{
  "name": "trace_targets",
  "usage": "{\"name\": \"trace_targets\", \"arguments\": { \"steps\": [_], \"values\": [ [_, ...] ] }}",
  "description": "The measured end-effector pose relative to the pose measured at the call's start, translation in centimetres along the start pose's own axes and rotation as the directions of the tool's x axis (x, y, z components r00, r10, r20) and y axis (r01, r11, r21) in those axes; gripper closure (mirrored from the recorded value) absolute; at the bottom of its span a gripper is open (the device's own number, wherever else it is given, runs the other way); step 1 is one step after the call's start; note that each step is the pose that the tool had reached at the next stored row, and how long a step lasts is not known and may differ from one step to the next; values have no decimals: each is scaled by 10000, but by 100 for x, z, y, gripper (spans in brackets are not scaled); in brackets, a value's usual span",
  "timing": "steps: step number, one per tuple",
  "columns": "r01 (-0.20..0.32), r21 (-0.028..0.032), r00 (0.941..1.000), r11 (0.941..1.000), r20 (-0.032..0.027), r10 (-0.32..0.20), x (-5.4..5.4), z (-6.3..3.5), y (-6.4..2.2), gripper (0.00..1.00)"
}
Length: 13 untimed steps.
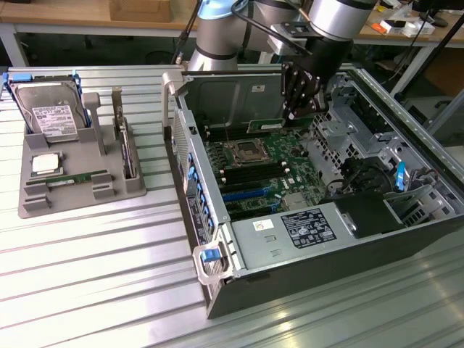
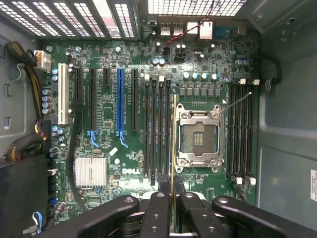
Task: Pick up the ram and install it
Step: 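Insert the ram into the slot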
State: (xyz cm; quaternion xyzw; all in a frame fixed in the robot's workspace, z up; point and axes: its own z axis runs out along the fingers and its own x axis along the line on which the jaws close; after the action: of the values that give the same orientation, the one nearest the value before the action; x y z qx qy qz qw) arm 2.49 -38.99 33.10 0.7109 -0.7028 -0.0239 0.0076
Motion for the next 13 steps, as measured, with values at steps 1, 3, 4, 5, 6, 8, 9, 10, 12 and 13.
{"name": "trace_targets", "arguments": {
  "steps": [1,3,4,5,6,8,9,10,12,13],
  "values": [
    [-1,0,10000,10000,0,1,0,4,0,86],
    [-1,0,10000,10000,0,1,0,16,-1,86],
    [0,0,10000,10000,1,0,1,25,-1,86],
    [0,0,10000,10000,0,0,1,31,-1,86],
    [0,0,10000,10000,-1,0,1,35,-2,86],
    [0,0,10000,10000,0,0,1,44,-2,86],
    [0,0,10000,10000,1,0,1,49,-2,86],
    [0,0,10000,10000,1,0,1,55,-2,86],
    [0,0,10000,10000,0,0,2,68,-3,86],
    [0,0,10000,10000,0,0,2,73,-3,86]
  ]
}}
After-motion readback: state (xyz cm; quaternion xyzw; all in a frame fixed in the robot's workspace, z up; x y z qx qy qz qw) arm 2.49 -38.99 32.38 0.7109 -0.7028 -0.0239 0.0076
